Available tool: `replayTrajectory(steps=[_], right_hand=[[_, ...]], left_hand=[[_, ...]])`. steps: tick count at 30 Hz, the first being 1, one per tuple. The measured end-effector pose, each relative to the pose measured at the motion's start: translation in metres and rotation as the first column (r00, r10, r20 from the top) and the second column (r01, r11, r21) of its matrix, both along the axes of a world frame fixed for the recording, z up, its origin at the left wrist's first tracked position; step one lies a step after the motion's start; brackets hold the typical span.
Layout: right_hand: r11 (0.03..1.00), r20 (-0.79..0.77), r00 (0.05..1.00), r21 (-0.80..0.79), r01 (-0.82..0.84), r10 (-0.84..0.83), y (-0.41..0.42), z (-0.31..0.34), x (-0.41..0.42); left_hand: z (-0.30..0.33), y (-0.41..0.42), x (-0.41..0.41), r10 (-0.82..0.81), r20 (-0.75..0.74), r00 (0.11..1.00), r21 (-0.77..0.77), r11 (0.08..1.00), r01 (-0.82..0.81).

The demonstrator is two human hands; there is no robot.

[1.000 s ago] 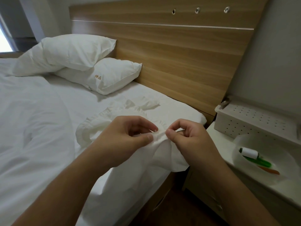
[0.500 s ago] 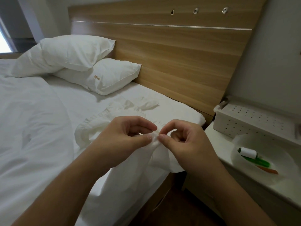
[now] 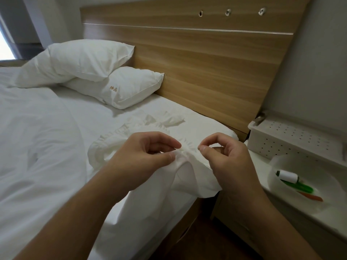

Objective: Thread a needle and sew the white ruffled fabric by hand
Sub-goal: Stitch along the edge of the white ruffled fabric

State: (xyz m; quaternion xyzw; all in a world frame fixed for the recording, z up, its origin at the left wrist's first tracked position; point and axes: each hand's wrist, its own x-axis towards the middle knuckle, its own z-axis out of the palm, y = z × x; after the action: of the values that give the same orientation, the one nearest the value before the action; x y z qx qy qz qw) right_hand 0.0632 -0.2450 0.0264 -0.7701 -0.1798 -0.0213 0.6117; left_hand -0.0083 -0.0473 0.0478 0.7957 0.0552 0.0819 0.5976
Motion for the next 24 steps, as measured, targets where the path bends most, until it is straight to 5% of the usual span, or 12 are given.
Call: replayTrajectory(steps=[5, 9, 14, 19, 24], right_hand=[[0.998, 0.12, 0.991, 0.011, 0.062, -0.063, -0.003, 0.003, -0.008], [0.981, 0.245, 0.956, -0.15, -0.125, 0.159, 0.004, 0.007, -0.022], [0.925, 0.197, 0.959, -0.36, -0.122, 0.203, 0.02, -0.006, -0.028], [0.926, 0.116, 0.945, -0.266, -0.268, 0.306, 0.015, 0.002, -0.029], [0.821, -0.076, 0.847, -0.211, -0.53, 0.527, 0.012, 0.013, -0.034]], left_hand=[[0.002, -0.002, -0.001, 0.013, -0.012, 1.0, -0.001, 1.0, -0.013], [0.0, -0.003, 0.001, 0.02, 0.011, 1.0, -0.038, 0.999, -0.02], [0.001, -0.005, 0.0, 0.023, 0.019, 1.0, -0.055, 0.998, -0.022], [0.0, -0.003, 0.001, 0.056, 0.022, 0.998, -0.047, 0.997, -0.055], [-0.002, -0.002, 0.002, 0.112, 0.026, 0.993, -0.067, 0.992, -0.11]])
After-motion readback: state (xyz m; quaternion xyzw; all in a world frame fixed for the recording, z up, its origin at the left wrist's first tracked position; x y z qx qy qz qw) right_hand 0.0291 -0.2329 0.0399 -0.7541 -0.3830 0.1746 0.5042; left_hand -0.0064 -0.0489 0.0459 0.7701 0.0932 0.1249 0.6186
